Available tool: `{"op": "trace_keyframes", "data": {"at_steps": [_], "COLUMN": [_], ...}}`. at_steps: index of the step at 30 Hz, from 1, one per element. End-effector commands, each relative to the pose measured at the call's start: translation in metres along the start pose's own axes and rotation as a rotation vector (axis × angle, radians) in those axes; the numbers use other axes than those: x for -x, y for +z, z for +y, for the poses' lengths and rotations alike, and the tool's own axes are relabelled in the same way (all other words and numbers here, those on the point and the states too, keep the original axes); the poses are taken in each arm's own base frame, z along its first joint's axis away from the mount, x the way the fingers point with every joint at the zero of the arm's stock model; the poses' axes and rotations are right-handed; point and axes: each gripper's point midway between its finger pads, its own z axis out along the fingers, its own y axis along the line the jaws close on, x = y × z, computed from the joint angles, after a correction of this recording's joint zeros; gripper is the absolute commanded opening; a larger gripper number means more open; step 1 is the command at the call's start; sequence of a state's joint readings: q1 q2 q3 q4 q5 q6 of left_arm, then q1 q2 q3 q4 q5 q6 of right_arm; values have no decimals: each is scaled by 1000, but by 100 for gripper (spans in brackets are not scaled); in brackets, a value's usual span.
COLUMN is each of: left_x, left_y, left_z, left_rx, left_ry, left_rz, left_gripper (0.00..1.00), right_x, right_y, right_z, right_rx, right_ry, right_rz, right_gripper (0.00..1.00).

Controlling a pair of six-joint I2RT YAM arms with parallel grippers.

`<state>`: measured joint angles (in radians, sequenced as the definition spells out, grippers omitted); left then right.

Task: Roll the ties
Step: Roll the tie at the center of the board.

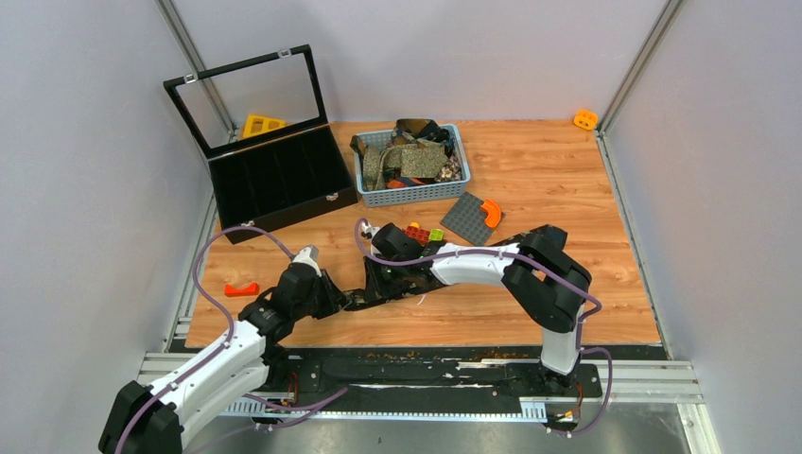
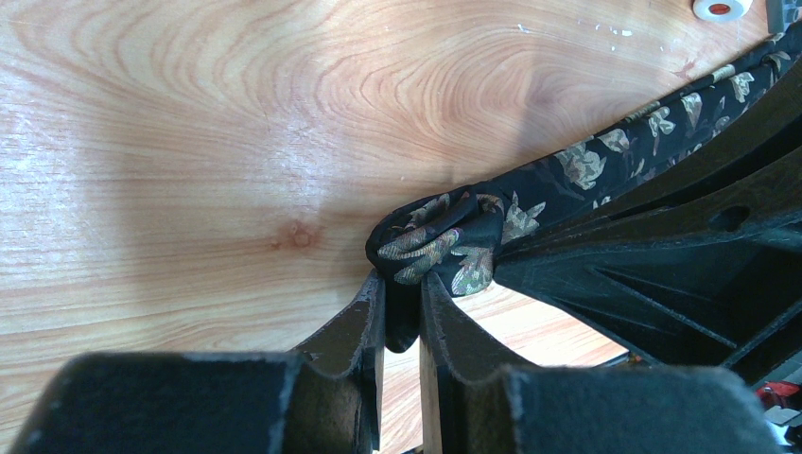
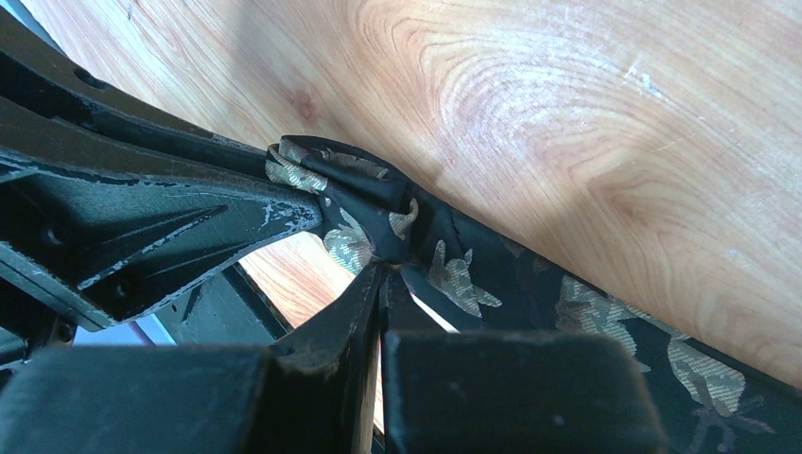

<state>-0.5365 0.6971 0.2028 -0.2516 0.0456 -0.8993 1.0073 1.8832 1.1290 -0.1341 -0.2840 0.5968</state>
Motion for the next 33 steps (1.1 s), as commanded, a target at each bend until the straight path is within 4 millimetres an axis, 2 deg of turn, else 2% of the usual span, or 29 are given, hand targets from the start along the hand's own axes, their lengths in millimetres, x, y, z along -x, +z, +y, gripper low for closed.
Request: {"op": "trace_keyframes", "data": {"at_steps": [1, 6, 15, 18, 25, 33], "left_x": [3, 4, 8, 9, 13, 22], "left_y": [-2, -5, -12, -15, -23, -30], "left_z": [-1, -2, -5, -6, -12, -22], "left_rx": [1, 3, 12, 17, 26, 26], "left_ry": [17, 21, 18, 19, 31, 64], "left_rz": [-12, -9, -11, -5, 3, 6], "left_gripper": [8, 8, 7, 7, 6, 6], "right_x": [24, 13, -4, -1, 17, 9], "right_y": [-2, 11, 19, 15, 3, 21], "right_z": [22, 10, -4, 0, 13, 18], "right_rx": [45, 25, 11, 17, 19, 49], "right_ry": [-28, -12, 2, -5, -46, -42], "right_rz": [-66, -34, 1, -5, -36, -1], "right_gripper": [3, 2, 0, 0, 9, 8]}}
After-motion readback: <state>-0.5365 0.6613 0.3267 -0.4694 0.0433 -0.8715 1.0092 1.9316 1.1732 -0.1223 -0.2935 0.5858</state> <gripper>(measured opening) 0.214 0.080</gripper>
